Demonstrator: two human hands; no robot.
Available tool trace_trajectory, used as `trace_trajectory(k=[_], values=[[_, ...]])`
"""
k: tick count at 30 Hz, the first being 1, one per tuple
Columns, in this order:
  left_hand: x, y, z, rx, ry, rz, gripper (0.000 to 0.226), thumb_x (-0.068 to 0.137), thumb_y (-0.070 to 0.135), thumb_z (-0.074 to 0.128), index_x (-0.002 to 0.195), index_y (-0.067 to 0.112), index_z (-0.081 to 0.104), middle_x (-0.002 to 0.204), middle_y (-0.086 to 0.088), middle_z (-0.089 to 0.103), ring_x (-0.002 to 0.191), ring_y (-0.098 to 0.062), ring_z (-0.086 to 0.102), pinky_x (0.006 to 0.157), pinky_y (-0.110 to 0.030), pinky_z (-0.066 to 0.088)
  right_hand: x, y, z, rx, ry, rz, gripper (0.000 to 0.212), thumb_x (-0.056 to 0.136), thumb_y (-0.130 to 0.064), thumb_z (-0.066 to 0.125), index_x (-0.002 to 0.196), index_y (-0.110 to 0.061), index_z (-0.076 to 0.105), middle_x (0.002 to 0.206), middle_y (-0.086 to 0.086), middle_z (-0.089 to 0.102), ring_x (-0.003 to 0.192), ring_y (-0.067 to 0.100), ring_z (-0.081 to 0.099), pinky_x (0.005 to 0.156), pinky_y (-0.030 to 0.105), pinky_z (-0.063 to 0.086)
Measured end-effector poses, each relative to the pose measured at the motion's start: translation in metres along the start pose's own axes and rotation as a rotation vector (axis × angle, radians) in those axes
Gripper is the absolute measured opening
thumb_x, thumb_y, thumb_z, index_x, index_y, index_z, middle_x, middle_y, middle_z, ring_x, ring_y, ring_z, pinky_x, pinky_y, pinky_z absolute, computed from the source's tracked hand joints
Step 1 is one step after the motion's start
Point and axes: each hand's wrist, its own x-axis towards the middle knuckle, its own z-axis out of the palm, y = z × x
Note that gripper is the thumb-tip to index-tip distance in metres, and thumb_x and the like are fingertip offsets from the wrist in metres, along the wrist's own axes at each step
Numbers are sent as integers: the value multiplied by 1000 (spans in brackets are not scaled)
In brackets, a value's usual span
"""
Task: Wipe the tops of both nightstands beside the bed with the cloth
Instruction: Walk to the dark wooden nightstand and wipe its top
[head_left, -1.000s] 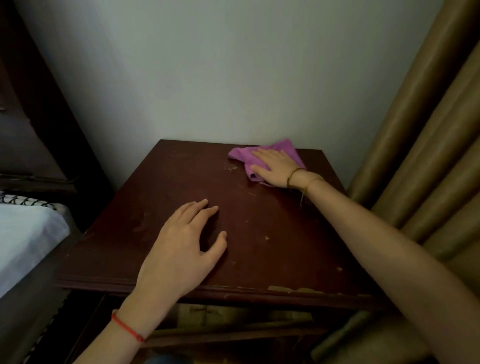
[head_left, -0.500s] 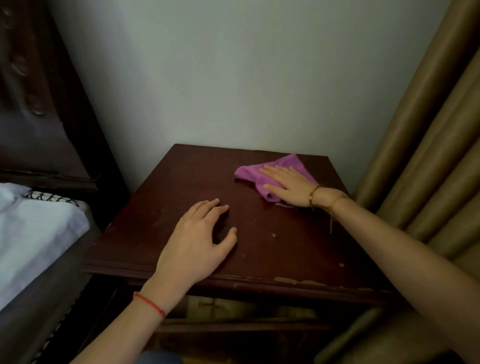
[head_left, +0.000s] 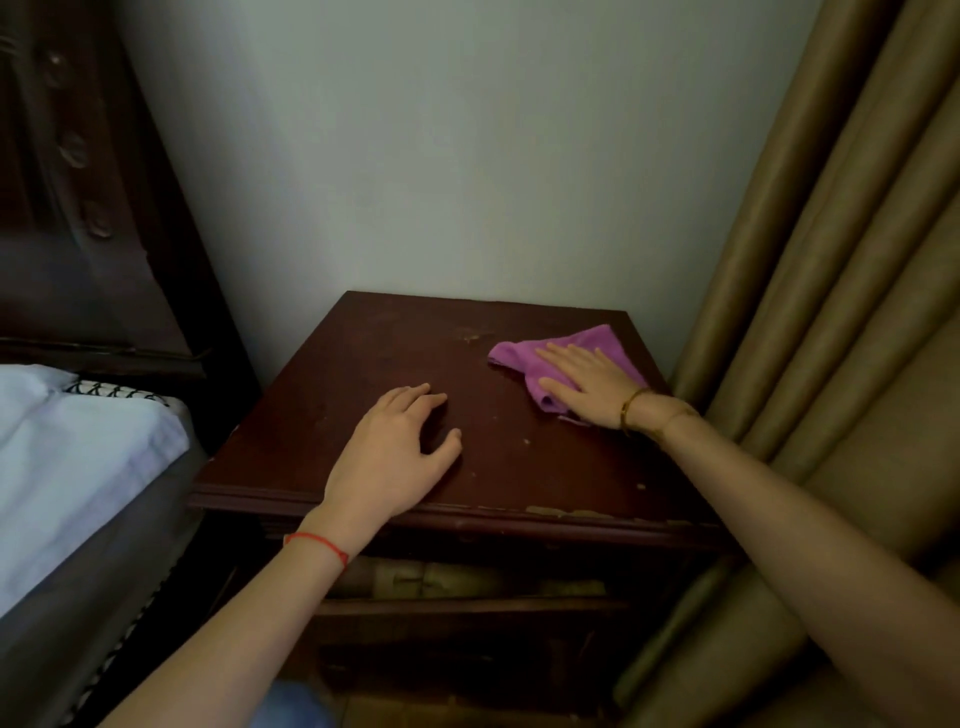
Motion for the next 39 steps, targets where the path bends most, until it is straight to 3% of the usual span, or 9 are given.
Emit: trace_trajectory(k=[7, 12, 18, 20, 23, 29, 32, 35, 39], values=[[1, 1, -2, -3, 0, 4, 53, 90, 44, 57, 137, 19, 54, 145, -2, 48, 138, -16, 33, 115, -29, 24, -61, -34, 16, 53, 20, -257, 72, 88, -68, 14, 150, -33, 8, 158, -13, 6, 144, 7, 2, 118, 32, -4], [-1, 1, -3, 5, -21, 8, 54, 93, 47, 52, 140, 20, 50, 149, 1, 44, 140, -14, 29, 115, -29, 22, -62, -7, 4, 24, 11, -18, 58, 98, -49, 27, 150, -31, 8, 159, -6, 8, 146, 14, 5, 115, 31, -4], [-1, 3, -4, 0, -31, 2, 54, 93, 45, 53, 140, 18, 50, 149, -3, 43, 141, -18, 30, 116, -29, 21, -107, -35, 15, 81, 5, -241, 78, 81, -71, 11, 150, -34, 7, 154, -20, 3, 141, -1, -1, 116, 28, -6], [-2, 3, -5, -2, -36, 3, 55, 94, 46, 52, 141, 19, 49, 150, -2, 42, 141, -17, 29, 116, -29, 21, -103, -12, 9, 76, 14, -137, 74, 85, -71, 18, 149, -34, 9, 156, -16, 7, 144, 4, 2, 116, 29, -4], [-2, 2, -6, -1, -39, 5, 55, 94, 46, 51, 142, 19, 48, 151, -1, 41, 142, -16, 27, 115, -29, 21, -96, 9, 5, 25, 27, 71, 61, 96, -55, 27, 150, -31, 10, 159, -8, 9, 146, 12, 6, 115, 29, -2], [-2, 3, -5, 0, -31, -3, 55, 93, 46, 53, 141, 19, 50, 149, -1, 43, 141, -16, 29, 115, -29, 22, -133, -28, 18, 85, 34, -186, 81, 77, -79, 3, 147, -40, 3, 156, -18, 5, 143, 2, 1, 118, 31, -3], [-2, 3, -5, 6, -43, -4, 56, 94, 48, 51, 142, 20, 47, 151, 0, 41, 142, -16, 27, 115, -30, 22, -136, 3, 15, 94, 57, -103, 89, 68, -87, -4, 144, -42, 5, 156, -16, 10, 145, 5, 5, 119, 32, 0], [-2, 1, -4, 13, -37, -1, 56, 94, 49, 50, 143, 21, 47, 151, 1, 40, 142, -15, 26, 115, -30, 22, -131, 20, 10, 55, 64, 94, 74, 86, -73, 12, 149, -33, 10, 158, -10, 10, 146, 10, 6, 115, 28, -3], [-1, 1, -3, 14, -34, -2, 56, 94, 49, 50, 142, 21, 47, 151, 1, 41, 142, -15, 27, 115, -30, 23, -140, -12, 18, 38, 73, -76, 84, 77, -79, 0, 149, -36, 7, 157, -14, 8, 145, 6, 4, 117, 29, -3]])
